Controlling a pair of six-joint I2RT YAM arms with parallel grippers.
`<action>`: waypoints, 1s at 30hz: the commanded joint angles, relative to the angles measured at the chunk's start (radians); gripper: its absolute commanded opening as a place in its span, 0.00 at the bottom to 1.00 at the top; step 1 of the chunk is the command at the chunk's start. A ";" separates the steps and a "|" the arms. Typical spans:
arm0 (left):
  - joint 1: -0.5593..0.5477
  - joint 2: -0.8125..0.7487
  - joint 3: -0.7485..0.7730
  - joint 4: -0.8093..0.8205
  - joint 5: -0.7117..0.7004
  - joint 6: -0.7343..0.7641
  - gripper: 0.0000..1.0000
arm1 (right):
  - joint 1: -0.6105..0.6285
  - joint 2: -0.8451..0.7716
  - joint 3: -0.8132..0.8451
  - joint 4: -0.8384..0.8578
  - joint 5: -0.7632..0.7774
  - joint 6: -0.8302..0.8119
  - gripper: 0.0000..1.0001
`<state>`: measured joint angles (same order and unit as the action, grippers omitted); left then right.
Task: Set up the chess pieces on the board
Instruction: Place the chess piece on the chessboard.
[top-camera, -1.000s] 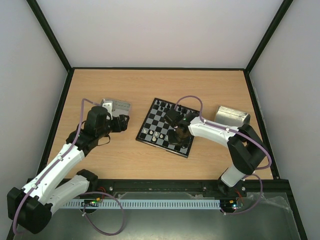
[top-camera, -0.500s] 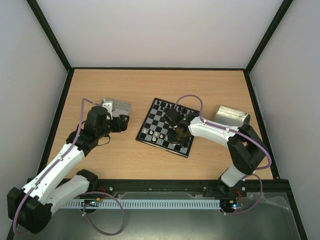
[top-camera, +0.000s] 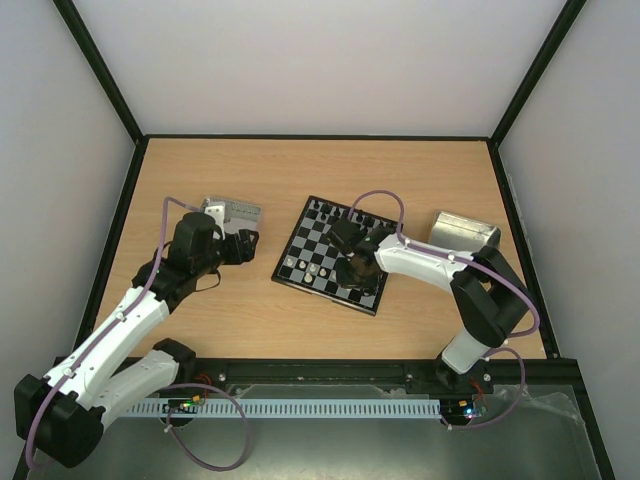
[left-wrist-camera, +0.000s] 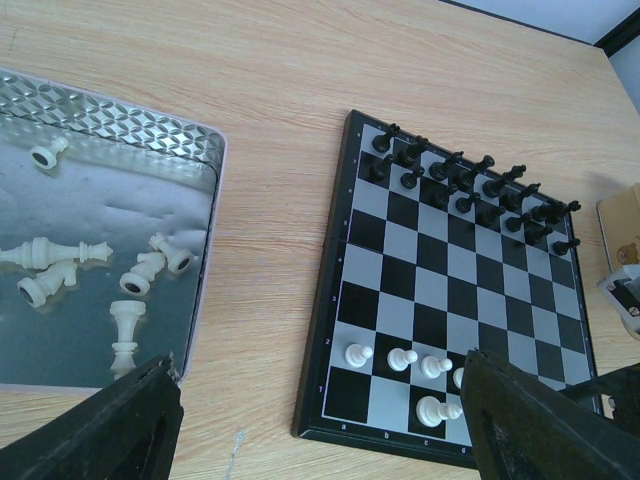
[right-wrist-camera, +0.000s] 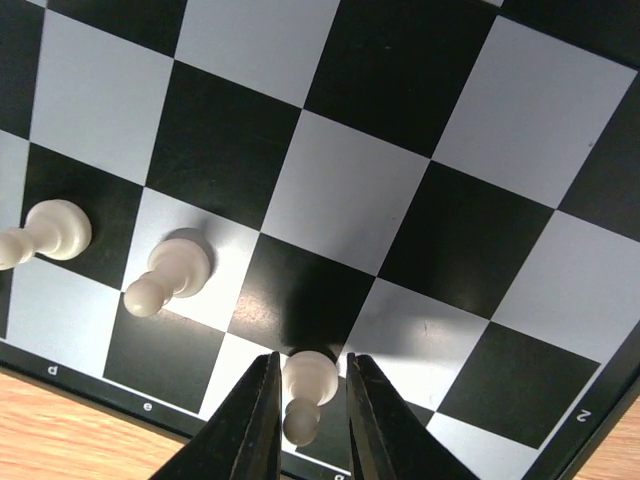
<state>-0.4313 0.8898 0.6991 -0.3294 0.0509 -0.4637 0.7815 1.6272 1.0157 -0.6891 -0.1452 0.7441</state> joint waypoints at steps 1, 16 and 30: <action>0.005 0.002 -0.014 -0.012 -0.005 0.001 0.78 | 0.012 0.022 -0.017 -0.020 0.036 -0.012 0.16; 0.006 0.010 -0.014 -0.015 -0.011 0.003 0.78 | 0.016 0.023 0.000 0.044 0.065 0.004 0.04; 0.005 0.029 -0.011 -0.017 -0.017 0.003 0.78 | 0.015 0.061 -0.009 0.083 0.102 -0.009 0.08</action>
<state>-0.4313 0.9092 0.6979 -0.3321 0.0471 -0.4637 0.7925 1.6547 1.0122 -0.6159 -0.0864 0.7403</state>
